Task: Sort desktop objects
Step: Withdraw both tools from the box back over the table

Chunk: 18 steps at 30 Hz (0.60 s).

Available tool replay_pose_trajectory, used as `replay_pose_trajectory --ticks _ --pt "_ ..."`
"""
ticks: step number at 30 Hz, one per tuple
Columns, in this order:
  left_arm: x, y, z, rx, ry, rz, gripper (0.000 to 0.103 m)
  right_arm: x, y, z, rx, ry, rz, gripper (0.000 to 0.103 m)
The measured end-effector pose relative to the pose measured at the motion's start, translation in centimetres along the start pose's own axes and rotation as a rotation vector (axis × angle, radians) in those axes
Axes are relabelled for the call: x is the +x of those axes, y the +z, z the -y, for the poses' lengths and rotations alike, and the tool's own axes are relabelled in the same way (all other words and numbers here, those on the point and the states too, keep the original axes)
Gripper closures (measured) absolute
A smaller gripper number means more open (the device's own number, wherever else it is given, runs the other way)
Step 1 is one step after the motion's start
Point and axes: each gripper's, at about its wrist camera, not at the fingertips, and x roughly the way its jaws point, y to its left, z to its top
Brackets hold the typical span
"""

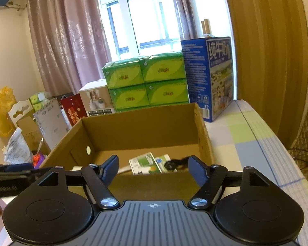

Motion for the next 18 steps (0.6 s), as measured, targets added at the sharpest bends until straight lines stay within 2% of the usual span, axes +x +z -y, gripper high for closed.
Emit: replay_pose_trajectory --ticks 5,10,18 --pt "-2.4 -1.2 -0.8 -0.027 0.019 0.002 0.017 -2.5 -0.8 0.9 0.011 -0.021 0.009 0.019" --pt "-4.5 -2.9 -1.1 0.001 0.037 -0.008 0.012 -4.5 -2.3 1.6 -0.012 -0.037 -0.007 0.008" --pt "-7.1 -5.7 -1.2 0.032 0.019 -0.042 0.005 -6.8 -4.9 2.4 -0.039 -0.018 -0.088 0.002"
